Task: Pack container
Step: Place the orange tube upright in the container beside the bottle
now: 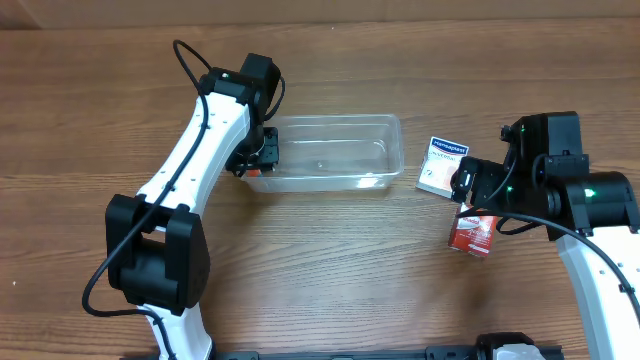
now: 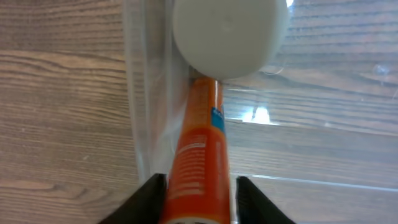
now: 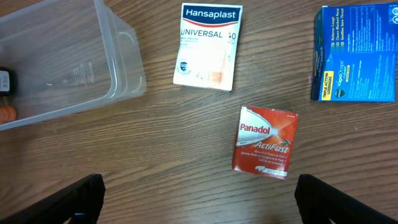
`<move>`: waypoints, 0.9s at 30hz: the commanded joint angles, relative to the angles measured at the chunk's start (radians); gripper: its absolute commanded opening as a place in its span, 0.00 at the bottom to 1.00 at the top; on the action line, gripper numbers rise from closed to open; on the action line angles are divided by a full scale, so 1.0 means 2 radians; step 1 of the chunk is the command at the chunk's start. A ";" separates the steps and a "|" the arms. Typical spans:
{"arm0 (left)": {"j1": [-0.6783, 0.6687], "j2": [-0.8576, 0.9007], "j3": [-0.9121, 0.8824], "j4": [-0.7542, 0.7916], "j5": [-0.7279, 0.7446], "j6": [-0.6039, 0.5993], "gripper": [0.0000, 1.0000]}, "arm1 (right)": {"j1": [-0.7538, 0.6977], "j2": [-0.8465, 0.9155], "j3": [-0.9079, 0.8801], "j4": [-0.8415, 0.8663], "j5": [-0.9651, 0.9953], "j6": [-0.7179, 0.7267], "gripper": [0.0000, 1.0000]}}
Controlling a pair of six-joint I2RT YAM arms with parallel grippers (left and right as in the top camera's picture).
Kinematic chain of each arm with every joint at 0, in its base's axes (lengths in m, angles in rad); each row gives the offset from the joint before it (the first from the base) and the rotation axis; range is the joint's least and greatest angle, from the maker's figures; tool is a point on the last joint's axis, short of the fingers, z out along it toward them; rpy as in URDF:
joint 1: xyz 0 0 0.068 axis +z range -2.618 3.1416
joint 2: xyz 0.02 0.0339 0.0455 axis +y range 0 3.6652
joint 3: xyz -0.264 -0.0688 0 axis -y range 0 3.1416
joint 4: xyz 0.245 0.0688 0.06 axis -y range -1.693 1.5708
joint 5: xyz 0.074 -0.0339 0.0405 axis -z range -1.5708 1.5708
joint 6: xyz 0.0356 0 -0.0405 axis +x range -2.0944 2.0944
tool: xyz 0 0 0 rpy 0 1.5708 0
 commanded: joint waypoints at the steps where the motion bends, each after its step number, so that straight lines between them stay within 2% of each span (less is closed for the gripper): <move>1: -0.001 0.004 -0.002 -0.001 0.001 0.004 0.54 | -0.002 0.000 0.015 0.002 0.003 -0.001 1.00; 6: -0.001 -0.003 0.023 -0.025 0.001 0.004 0.55 | -0.002 0.000 0.015 0.002 0.003 -0.001 1.00; 14: -0.001 -0.068 0.148 -0.098 -0.014 0.003 0.57 | -0.002 0.000 0.015 0.002 0.003 -0.001 1.00; 16: -0.001 -0.101 0.157 -0.115 -0.014 0.003 0.63 | -0.002 0.000 0.015 -0.001 0.003 -0.001 1.00; 18: -0.001 -0.140 0.156 -0.143 -0.015 0.002 0.78 | -0.002 0.000 0.015 -0.015 0.009 -0.001 1.00; 22: -0.001 -0.192 0.155 -0.206 -0.038 -0.012 0.81 | 0.003 0.000 0.026 -0.021 0.009 0.016 1.00; 23: -0.001 -0.206 0.148 -0.206 -0.035 -0.009 0.90 | 0.007 0.000 0.038 -0.021 0.010 0.018 1.00; 26: -0.001 -0.241 0.129 -0.206 -0.035 -0.012 0.93 | 0.020 0.002 0.083 -0.020 0.056 0.039 1.00; 27: -0.001 -0.256 0.117 -0.206 -0.035 -0.014 1.00 | 0.022 0.010 0.109 -0.020 0.075 0.039 1.00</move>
